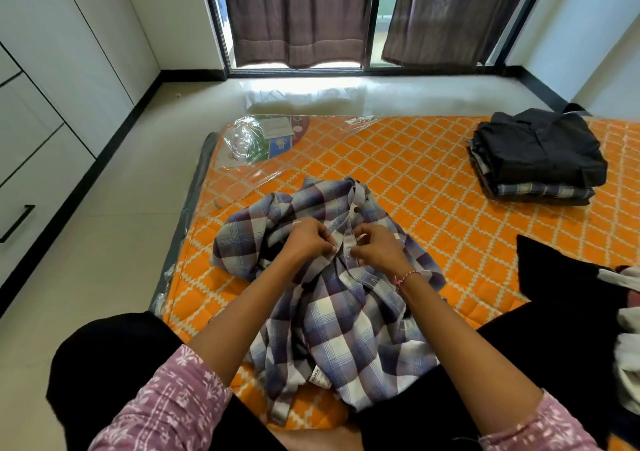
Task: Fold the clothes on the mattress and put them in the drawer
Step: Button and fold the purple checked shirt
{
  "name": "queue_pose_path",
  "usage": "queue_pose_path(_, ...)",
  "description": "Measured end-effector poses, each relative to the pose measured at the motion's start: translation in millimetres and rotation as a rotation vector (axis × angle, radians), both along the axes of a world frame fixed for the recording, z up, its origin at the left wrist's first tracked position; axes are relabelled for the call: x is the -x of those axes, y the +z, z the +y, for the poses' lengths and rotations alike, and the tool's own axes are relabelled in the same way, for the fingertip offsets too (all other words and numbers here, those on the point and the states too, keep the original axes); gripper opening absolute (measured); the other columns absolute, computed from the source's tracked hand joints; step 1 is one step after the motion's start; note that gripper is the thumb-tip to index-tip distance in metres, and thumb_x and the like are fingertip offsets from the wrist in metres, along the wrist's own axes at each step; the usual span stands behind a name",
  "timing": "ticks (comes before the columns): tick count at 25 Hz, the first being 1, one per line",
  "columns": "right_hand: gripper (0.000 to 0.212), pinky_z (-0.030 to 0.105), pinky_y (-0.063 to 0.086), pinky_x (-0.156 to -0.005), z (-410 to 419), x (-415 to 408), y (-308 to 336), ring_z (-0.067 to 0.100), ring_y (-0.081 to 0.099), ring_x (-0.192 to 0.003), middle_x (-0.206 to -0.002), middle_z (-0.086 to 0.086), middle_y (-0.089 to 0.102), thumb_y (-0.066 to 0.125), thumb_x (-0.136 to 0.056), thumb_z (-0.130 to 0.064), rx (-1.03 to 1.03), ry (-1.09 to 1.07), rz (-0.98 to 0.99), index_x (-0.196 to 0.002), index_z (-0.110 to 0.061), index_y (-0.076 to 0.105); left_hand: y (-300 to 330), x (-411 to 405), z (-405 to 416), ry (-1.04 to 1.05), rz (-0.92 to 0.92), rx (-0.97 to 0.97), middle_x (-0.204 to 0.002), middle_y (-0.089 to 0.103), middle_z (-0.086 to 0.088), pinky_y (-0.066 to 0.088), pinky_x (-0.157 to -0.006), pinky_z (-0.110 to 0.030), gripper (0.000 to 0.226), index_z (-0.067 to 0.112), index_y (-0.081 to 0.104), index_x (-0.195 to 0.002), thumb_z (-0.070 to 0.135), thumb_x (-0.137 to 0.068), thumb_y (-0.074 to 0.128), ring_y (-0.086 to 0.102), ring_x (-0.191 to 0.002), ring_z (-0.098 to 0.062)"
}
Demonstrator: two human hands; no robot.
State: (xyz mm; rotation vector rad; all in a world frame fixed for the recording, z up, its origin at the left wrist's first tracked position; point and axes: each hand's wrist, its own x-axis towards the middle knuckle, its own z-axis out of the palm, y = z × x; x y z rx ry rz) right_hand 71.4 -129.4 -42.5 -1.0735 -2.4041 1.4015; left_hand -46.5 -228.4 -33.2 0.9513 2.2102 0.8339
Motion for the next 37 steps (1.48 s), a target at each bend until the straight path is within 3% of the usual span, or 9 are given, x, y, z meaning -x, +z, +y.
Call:
queue_pose_path(4,0.014,0.024,0.041,-0.053,-11.8,0.3,-1.6,0.020,0.053,-0.062,-0.069,0.005,0.058,0.064,-0.076,-0.003,-0.121,-0.114,0.078,-0.086,-0.010,0.057,9.6,-5.7,5.1,0.085,0.179,0.047,-0.082,0.071,-0.010,0.057,-0.070,-0.035,0.006,0.001,0.071,-0.076,0.001,-0.079,0.065,0.065,-0.074,-0.018)
queue_pose_path(6,0.011,0.026,0.038,-0.050,-17.3,2.2,0.6,0.017,0.050,-0.060,-0.065,0.003,0.056,0.064,-0.075,-0.005,-0.195,-0.163,0.122,-0.082,-0.009,0.057,12.5,-12.6,6.2,0.067,0.235,0.029,-0.081,0.071,-0.011,0.057,-0.072,-0.040,0.009,0.002,0.071,-0.076,0.002,-0.079,0.063,0.066,-0.077,-0.024)
queue_pose_path(11,0.012,0.027,0.047,-0.060,-29.0,3.2,0.2,0.014,0.057,-0.068,-0.073,0.002,0.061,0.069,-0.078,-0.005,-0.165,-0.282,0.235,-0.077,-0.011,0.058,11.4,-12.2,0.6,0.163,-0.172,-0.124,-0.068,0.063,-0.007,0.047,-0.055,-0.023,0.011,0.006,0.068,-0.074,0.002,-0.084,0.064,0.057,-0.062,-0.016)
queue_pose_path(16,0.013,0.038,0.055,-0.072,-27.0,2.1,-6.0,0.024,0.063,-0.078,-0.078,0.007,0.064,0.069,-0.073,0.004,0.041,-0.402,0.275,-0.074,-0.007,0.062,3.8,-20.6,-2.2,0.232,-0.219,-0.232,-0.065,0.063,-0.006,0.042,-0.046,-0.009,0.007,0.000,0.069,-0.075,-0.002,-0.081,0.068,0.056,-0.056,-0.007)
queue_pose_path(22,0.016,0.043,0.055,-0.071,-26.8,0.3,-6.3,0.029,0.063,-0.073,-0.073,0.013,0.064,0.066,-0.073,0.009,0.115,-0.430,0.284,-0.067,-0.005,0.062,-5.1,-23.8,-0.9,0.249,-0.193,-0.231,-0.072,0.067,-0.011,0.050,-0.059,-0.021,0.004,0.001,0.070,-0.075,0.000,-0.079,0.071,0.063,-0.065,-0.016)
queue_pose_path(27,0.025,0.047,0.055,-0.077,-25.4,-3.3,-5.4,0.039,0.067,-0.085,-0.085,0.025,0.068,0.066,-0.075,0.010,0.193,-0.356,0.314,-0.064,-0.011,0.057,-11.0,-25.4,-3.5,0.312,-0.182,-0.281,-0.075,0.070,-0.014,0.057,-0.074,-0.033,0.006,0.004,0.071,-0.074,0.000,-0.078,0.073,0.068,-0.072,-0.023)
queue_pose_path(31,0.020,0.039,0.055,-0.069,-24.7,-4.3,-0.5,0.026,0.064,-0.073,-0.075,0.015,0.066,0.075,-0.072,0.001,-0.043,-0.296,0.262,-0.067,-0.008,0.058,-8.7,-24.9,-4.2,0.339,-0.369,-0.309,-0.076,0.070,-0.012,0.056,-0.062,-0.021,0.014,0.009,0.069,-0.075,-0.002,-0.083,0.066,0.068,-0.069,-0.019)
queue_pose_path(35,0.012,0.038,0.050,-0.061,-33.4,-0.4,2.3,0.017,0.054,-0.063,-0.067,0.006,0.058,0.065,-0.077,0.003,-0.318,-0.243,0.270,-0.074,-0.005,0.056,-2.9,-29.5,1.0,0.405,-0.532,-0.392,-0.077,0.066,-0.008,0.051,-0.052,-0.017,0.005,0.009,0.065,-0.085,0.008,-0.083,0.069,0.062,-0.061,-0.012)
queue_pose_path(37,0.011,0.038,0.049,-0.060,-38.8,0.4,0.3,0.020,0.055,-0.065,-0.070,0.009,0.060,0.062,-0.080,0.003,-0.386,-0.228,0.276,-0.075,-0.004,0.055,-4.0,-31.1,4.4,0.455,-0.552,-0.416,-0.080,0.066,-0.008,0.053,-0.055,-0.019,0.011,0.007,0.065,-0.090,0.004,-0.082,0.070,0.064,-0.068,-0.015)
